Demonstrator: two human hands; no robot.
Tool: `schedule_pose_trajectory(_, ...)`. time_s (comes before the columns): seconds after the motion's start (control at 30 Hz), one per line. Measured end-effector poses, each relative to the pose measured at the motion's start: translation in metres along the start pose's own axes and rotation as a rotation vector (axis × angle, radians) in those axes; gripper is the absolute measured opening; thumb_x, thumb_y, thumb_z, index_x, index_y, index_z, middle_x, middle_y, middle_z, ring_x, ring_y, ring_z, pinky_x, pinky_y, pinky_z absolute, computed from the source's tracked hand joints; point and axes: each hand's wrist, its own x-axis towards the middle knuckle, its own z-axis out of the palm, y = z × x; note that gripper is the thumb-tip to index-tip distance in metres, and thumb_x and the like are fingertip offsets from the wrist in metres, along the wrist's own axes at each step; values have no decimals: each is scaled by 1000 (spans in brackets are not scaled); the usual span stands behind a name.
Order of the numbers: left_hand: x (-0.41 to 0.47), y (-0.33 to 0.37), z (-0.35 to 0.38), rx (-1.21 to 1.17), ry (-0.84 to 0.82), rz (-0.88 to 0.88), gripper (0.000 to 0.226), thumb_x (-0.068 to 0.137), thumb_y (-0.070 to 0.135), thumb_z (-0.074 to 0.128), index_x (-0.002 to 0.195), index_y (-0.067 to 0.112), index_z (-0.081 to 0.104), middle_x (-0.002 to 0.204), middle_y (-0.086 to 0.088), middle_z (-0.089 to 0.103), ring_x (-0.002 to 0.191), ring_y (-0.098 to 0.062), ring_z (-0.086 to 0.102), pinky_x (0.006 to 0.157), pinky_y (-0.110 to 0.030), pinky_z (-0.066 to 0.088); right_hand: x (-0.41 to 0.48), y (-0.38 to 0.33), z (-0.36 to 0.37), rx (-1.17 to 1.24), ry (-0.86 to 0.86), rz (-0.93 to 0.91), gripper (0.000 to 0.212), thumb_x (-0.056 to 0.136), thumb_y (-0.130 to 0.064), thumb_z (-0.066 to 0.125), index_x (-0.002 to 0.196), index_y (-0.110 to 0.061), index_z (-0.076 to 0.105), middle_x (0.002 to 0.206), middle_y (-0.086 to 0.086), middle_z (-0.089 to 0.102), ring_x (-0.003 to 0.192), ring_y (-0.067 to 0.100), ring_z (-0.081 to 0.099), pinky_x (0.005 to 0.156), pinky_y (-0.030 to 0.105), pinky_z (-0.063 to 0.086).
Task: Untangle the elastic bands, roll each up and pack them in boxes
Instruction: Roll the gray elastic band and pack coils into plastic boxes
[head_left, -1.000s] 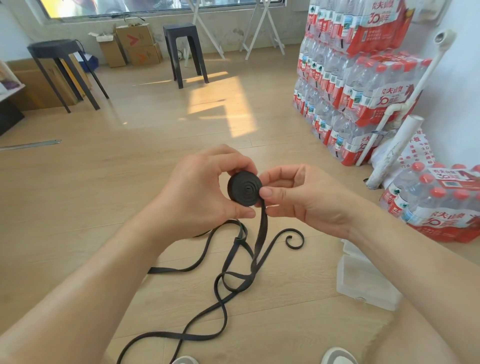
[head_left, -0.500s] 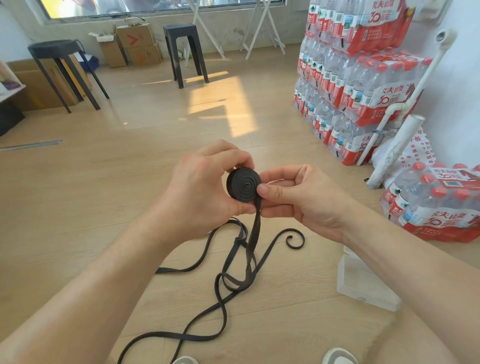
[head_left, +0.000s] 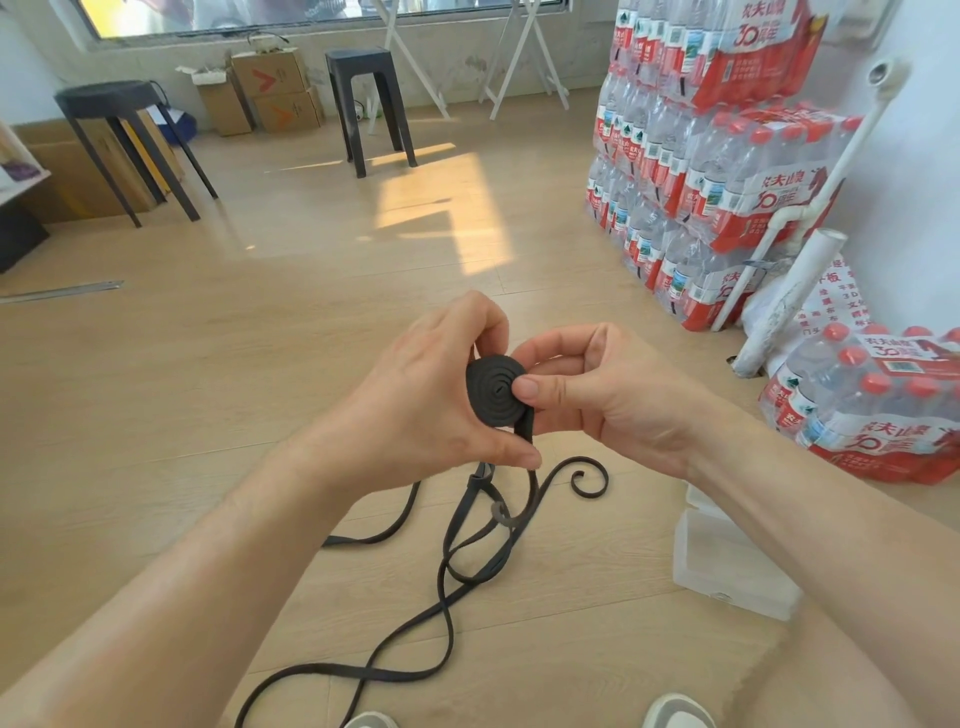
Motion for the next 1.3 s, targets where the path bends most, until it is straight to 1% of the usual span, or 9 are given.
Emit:
schedule_pose_trajectory(0.2,-3,1,-24,-165,-177,37,57,63,31,84,115,40,63,113,21,50,103,0,49,80,-12,42,0,-6,-6,8,-37,4,36,68,-1,77,93,-12,54,79,18,72,68,25,70,63,34,58)
schedule_pose_trajectory(0.3,-4,2,-20,-146,-123,59,52,57,30,87,105,36,68,106,19,60,97,-1,54,79,-15,44,1,-2,-6,25,-50,20,27,68,-9,75,88,-11,58,81,14,72,71,23,69,70,35,58)
schedule_pose_trajectory(0.43,-4,0,-15,-126,26,-8,51,46,40,92,91,36,68,87,13,68,84,-12,60,80,-33,49,2,4,-3,119,-14,70,27,72,-20,66,94,-5,70,86,10,73,73,17,70,69,25,59)
schedule_pose_trajectory(0.53,-3,0,-15,-92,71,0,44,46,48,83,84,31,68,78,13,67,77,-14,60,74,-33,49,1,6,-1,106,-11,88,32,71,-17,67,100,-4,71,87,10,74,72,16,71,63,23,58)
schedule_pose_trajectory(0.67,-3,4,-14,-103,95,7,40,50,34,90,83,24,71,75,11,67,68,-6,59,69,-29,50,2,7,-1,32,38,78,38,65,-18,71,101,-6,70,82,8,74,66,16,70,60,23,57)
schedule_pose_trajectory(0.8,-3,5,-14,-63,104,22,41,53,33,89,86,22,68,74,6,68,73,-15,62,72,-33,50,0,7,1,-53,53,65,46,64,-24,74,104,-2,69,79,9,73,65,17,70,54,22,54)
schedule_pose_trajectory(1.0,-2,6,-9,-3,127,81,54,52,37,88,86,23,49,81,6,56,76,-18,55,69,-43,50,2,10,4,9,39,43,48,63,-14,82,105,4,69,103,27,69,89,33,63,91,49,50)
schedule_pose_trajectory(1.13,-2,5,-7,-29,80,59,65,46,38,90,88,31,41,86,9,52,80,-13,50,70,-34,46,2,8,3,102,19,-2,42,57,-12,78,95,3,72,89,19,71,77,30,63,77,36,56)
schedule_pose_trajectory(1.3,-3,2,-17,-70,-47,114,63,58,39,85,114,41,57,104,18,52,96,-5,51,76,-18,44,3,4,-3,87,41,-10,48,56,-10,81,98,8,68,93,22,69,87,35,61,81,38,55)
